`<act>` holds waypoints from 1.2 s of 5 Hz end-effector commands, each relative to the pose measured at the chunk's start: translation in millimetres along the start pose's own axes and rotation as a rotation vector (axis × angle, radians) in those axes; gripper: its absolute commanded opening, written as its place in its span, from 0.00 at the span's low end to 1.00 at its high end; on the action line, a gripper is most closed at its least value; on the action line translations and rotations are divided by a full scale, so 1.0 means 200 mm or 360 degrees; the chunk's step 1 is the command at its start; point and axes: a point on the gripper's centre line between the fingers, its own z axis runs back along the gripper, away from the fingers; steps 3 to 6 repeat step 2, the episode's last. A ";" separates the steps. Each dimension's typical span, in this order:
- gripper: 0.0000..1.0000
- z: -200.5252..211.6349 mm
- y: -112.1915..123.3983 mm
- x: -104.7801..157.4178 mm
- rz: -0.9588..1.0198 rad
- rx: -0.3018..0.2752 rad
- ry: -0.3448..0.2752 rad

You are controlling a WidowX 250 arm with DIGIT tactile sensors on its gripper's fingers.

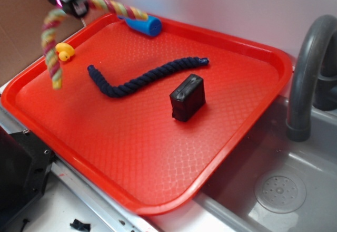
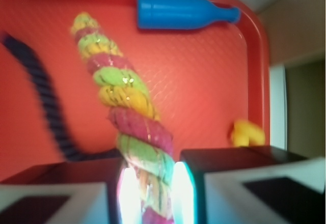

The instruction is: Grab the multicolored rope.

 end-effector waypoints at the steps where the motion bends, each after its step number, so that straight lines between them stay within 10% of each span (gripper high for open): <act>1: 0.00 0.28 -0.10 -0.05 0.0524 -0.0018 -0.0121; 6: 0.00 0.26 -0.10 -0.05 0.0509 0.0044 -0.0092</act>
